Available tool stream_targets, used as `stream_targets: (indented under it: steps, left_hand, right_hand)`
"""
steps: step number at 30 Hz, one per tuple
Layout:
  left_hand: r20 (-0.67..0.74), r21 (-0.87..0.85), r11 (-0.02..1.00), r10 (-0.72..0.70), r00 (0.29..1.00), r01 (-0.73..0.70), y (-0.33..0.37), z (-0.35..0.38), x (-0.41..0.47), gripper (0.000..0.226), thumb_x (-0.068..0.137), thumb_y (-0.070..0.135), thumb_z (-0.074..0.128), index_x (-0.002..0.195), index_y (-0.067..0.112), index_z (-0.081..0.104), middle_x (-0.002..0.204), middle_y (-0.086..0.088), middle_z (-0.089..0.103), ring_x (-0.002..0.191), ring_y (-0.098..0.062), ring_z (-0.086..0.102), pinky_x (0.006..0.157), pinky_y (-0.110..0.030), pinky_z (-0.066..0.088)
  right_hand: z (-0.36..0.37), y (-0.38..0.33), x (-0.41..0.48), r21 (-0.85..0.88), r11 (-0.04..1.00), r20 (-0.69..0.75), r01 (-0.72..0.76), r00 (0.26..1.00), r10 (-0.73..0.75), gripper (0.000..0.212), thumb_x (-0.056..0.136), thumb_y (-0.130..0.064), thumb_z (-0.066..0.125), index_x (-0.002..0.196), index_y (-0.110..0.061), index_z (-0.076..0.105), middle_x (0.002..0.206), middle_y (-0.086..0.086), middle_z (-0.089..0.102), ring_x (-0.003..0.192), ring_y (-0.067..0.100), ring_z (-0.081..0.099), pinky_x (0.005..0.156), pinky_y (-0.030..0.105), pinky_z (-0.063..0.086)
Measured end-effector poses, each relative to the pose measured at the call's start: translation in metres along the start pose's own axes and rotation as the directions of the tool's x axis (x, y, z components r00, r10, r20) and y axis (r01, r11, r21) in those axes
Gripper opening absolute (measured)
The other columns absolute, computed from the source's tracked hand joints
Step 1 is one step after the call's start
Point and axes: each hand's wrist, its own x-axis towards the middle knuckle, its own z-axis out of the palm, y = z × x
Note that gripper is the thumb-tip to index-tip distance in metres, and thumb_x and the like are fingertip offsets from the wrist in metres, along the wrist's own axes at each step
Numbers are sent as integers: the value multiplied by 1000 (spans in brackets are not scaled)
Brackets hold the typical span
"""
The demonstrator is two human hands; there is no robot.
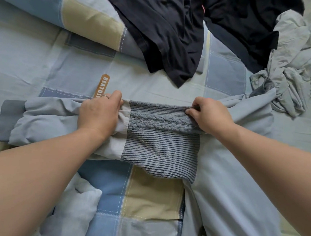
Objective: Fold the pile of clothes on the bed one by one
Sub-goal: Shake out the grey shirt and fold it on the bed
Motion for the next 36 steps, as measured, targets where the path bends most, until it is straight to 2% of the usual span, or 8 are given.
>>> stream_targets:
  steps: [4,8,10,15,21,25,28,36]
  left_hand:
    - [69,91,986,-145,987,138,16,0,-1,16,90,13,60,106,17,58,115,-13,61,105,-39,52,81,-45,34]
    - [-27,-209,908,365,931,-363,64,-5,-17,28,90,32,55,114,22,63,139,-6,56,127,-36,50,102,-47,34]
    - [240,-238,834,547,802,-498,86,1,-30,54,94,58,30,137,34,52,157,0,41,146,-31,35,115,-49,27]
    - [564,-34,922,336,754,-385,78,30,-44,72,88,76,-3,155,50,-7,167,13,-14,154,-21,-16,121,-54,-11]
    - [413,20,984,152,898,-176,112,19,-44,52,97,48,47,147,36,40,167,0,17,154,-34,7,121,-60,2]
    - [159,-141,936,342,926,-322,170,21,-37,52,86,35,67,134,22,55,157,-7,39,146,-34,32,119,-53,26]
    - [202,-254,937,294,934,-240,218,23,-11,68,88,53,65,145,25,43,150,-1,48,138,-28,41,111,-44,30]
    - [388,-361,928,64,919,87,254,39,73,24,102,41,49,87,23,45,96,-6,57,98,-35,56,73,-38,37]
  right_hand:
    - [23,-3,-8,362,932,195,-3,978,-73,58,89,-13,67,143,-26,48,142,5,51,121,25,58,106,34,45]
    - [34,28,-55,264,941,-254,211,956,-143,63,88,-20,61,148,-21,41,162,6,26,145,24,34,118,41,28]
    - [37,48,-74,58,996,-381,62,924,-35,67,90,-31,57,153,-26,34,165,6,18,150,28,21,119,56,15]
    - [63,71,-78,82,858,171,-506,856,488,74,98,-61,35,160,-36,3,169,6,-8,154,32,-4,119,65,8]
    - [49,56,-78,456,889,270,35,947,-176,52,104,-37,50,154,-27,38,158,-12,32,148,10,26,123,29,16]
    - [34,118,-75,474,878,-192,-73,964,183,55,97,-33,50,150,-22,44,157,3,41,146,24,35,120,39,26]
    - [26,168,-63,322,881,-82,-347,917,391,65,98,-34,52,157,-33,25,168,1,13,152,29,14,121,51,19]
    - [3,203,-15,70,996,-107,-62,992,69,71,100,-39,47,158,-45,7,168,-10,-13,154,26,-11,119,62,6]
